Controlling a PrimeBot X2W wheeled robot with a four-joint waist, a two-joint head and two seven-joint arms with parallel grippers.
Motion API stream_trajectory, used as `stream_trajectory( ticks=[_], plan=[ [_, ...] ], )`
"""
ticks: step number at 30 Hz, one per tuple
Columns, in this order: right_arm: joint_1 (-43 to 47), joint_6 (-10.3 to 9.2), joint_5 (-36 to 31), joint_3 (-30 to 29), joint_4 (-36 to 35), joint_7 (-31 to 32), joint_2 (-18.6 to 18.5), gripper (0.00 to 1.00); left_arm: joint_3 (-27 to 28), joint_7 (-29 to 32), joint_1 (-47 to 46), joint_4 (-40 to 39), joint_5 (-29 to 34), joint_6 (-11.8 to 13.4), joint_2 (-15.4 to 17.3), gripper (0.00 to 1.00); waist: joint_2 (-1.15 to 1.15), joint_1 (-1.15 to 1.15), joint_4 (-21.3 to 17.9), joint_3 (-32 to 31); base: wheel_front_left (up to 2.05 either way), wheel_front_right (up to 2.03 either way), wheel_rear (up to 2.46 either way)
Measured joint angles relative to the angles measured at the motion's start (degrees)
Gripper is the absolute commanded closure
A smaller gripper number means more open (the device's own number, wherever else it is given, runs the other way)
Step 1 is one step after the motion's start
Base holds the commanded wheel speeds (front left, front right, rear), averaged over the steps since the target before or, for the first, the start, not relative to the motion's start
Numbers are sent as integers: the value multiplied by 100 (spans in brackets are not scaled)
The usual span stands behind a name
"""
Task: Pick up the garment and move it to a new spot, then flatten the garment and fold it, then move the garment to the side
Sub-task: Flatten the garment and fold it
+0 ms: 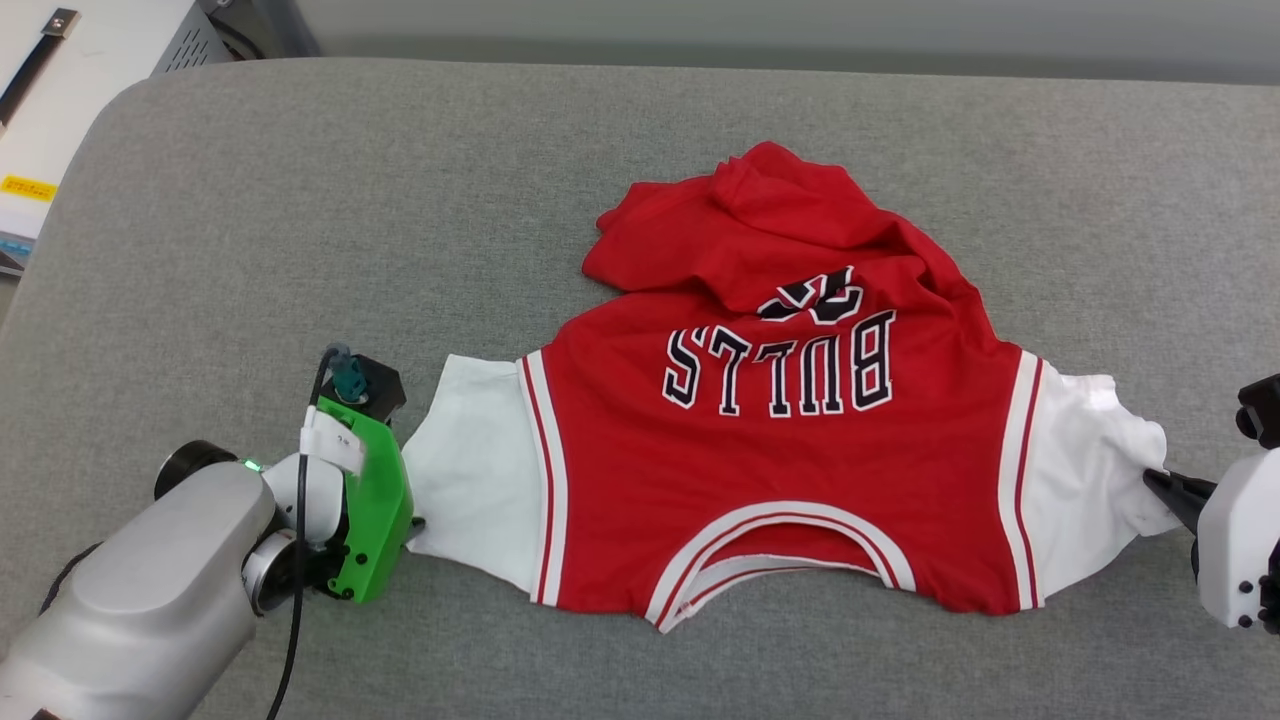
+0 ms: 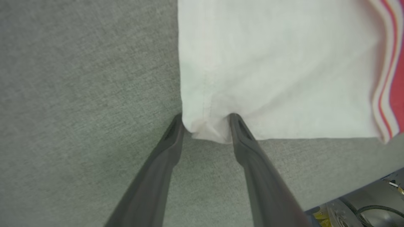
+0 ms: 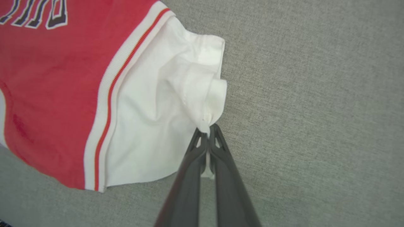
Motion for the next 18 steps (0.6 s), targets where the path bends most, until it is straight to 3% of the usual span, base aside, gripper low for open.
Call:
stream_trajectory(
  ticks=[9, 18],
  plan=[
    [-10, 0, 66, -63, -64, -360, 4, 100, 48, -1370, 50, -158, -497, 0, 84, 100, 0, 0, 5, -283, 0, 0, 0],
    [-29, 0, 313, -713, -697, -848, -88, 100, 579, -2646, -168, -1180, -378, 38, 679, 100, 0, 1, 30, -670, 0, 0, 0]
  ],
)
